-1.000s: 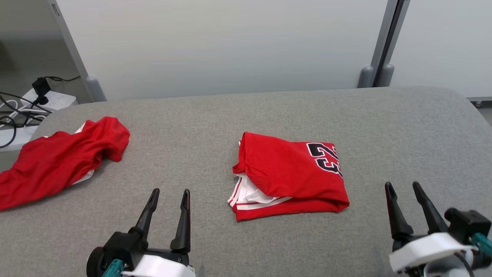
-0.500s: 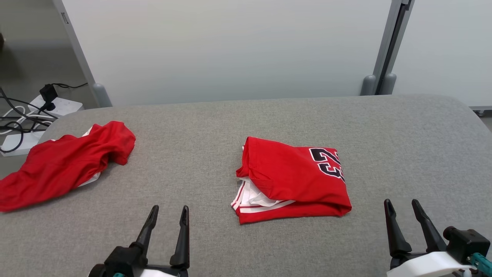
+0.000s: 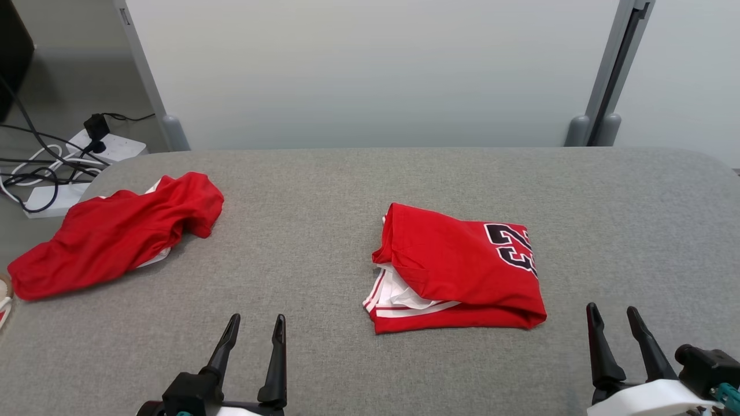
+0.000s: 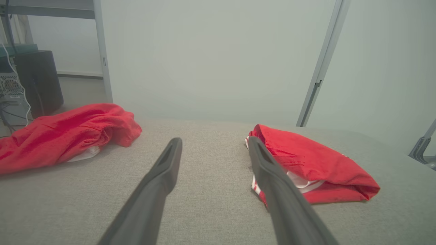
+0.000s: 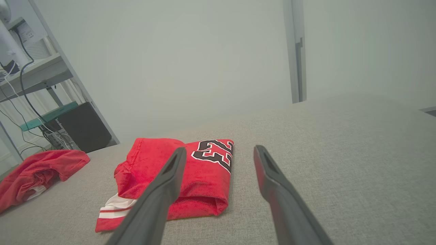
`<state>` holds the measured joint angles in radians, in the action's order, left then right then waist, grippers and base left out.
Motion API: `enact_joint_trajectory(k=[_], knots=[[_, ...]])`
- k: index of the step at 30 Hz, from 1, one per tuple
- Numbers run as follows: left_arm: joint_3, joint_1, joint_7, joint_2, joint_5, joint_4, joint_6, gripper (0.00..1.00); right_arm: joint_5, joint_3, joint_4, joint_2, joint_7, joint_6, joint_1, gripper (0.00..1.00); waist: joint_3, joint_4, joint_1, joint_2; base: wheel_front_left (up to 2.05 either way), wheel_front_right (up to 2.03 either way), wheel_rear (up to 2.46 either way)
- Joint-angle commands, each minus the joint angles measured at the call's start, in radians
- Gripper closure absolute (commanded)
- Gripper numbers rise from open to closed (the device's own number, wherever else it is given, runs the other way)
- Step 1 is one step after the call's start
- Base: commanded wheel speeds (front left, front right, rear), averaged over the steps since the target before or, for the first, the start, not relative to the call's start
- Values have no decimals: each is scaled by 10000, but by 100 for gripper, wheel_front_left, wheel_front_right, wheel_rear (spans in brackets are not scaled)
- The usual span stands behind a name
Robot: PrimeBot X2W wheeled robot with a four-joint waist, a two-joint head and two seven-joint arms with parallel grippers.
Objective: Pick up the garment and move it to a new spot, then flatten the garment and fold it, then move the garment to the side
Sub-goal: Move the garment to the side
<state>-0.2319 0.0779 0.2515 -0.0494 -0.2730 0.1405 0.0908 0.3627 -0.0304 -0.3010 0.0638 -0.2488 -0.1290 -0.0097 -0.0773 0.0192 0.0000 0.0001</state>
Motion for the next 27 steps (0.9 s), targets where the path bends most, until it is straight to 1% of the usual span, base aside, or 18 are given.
enact_joint_trajectory(k=[1, 5, 9, 10, 11, 16, 19, 27], knots=[[289, -372, 103, -8, 121, -254, 80, 0, 123, -135, 160, 43, -130, -17, -332, 0, 39, 53, 0, -1, 0, 0, 0], [213, -440, 103, -8, 117, -211, 83, 0, 438, -200, -703, 52, -130, -17, -761, 0, 160, 229, 0, -1, 0, 0, 0], [76, -550, 103, -8, 148, -190, 76, 0, 980, -465, -1809, 183, -107, -17, -1660, 0, 342, 401, 0, -1, 0, 0, 0], [48, -574, 103, -8, 161, -169, 67, 0, 1267, -530, -2142, 196, 46, -17, -1905, 0, 392, 457, 0, -1, 0, 0, 0], [-8, -634, 103, -8, 182, -115, 40, 0, 1986, -603, -2705, 244, 470, -17, -2393, 0, 494, 595, 0, -1, 0, 0, 0], [-158, -805, 103, -8, 199, 1, -22, 0, 3489, -644, -3817, 579, 1473, -17, -3416, 0, 760, 1017, 0, -1, 0, 0, 0], [-297, -925, 103, -8, 195, 43, -47, 0, 4242, -483, -4356, 836, 1780, -17, -3936, 0, 988, 1287, 0, -1, 0, 0, 0], [-628, -1271, 103, -8, -43, 162, -53, 0, 5488, -593, -5528, 1536, 2692, -17, -4989, 0, 1493, 1821, 0, -1, 0, 0, 0]])
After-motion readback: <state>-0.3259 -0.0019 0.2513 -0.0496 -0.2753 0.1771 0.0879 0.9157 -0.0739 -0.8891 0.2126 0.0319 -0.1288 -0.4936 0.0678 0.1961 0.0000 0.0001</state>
